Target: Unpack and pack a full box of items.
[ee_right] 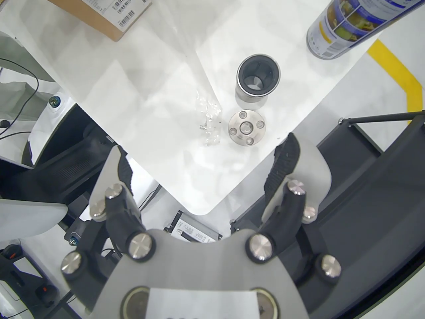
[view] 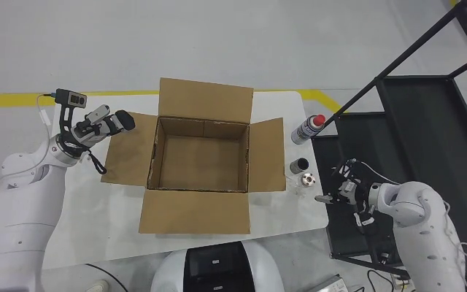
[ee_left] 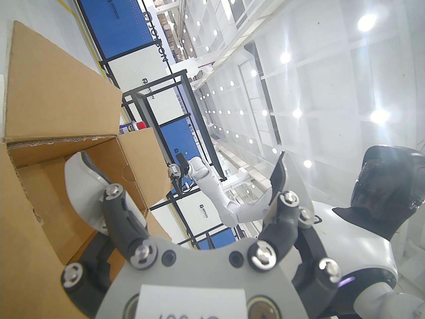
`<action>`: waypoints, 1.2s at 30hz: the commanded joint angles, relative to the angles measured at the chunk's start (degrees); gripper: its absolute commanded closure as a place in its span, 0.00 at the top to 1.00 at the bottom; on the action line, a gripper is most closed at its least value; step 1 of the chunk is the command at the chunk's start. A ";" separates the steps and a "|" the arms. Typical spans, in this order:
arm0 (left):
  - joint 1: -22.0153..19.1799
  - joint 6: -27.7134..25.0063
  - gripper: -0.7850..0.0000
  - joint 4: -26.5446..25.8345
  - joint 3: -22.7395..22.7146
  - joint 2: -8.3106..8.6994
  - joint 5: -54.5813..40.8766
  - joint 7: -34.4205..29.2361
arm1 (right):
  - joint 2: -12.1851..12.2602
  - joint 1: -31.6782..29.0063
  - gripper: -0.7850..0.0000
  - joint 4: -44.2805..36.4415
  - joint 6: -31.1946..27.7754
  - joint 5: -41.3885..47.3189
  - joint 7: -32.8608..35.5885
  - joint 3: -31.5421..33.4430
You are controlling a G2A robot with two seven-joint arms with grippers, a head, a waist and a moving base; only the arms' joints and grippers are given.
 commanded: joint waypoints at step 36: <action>0.00 0.00 1.00 0.00 0.00 0.00 0.00 0.00 | -0.86 21.30 0.82 31.10 12.54 -32.35 -26.33 -23.23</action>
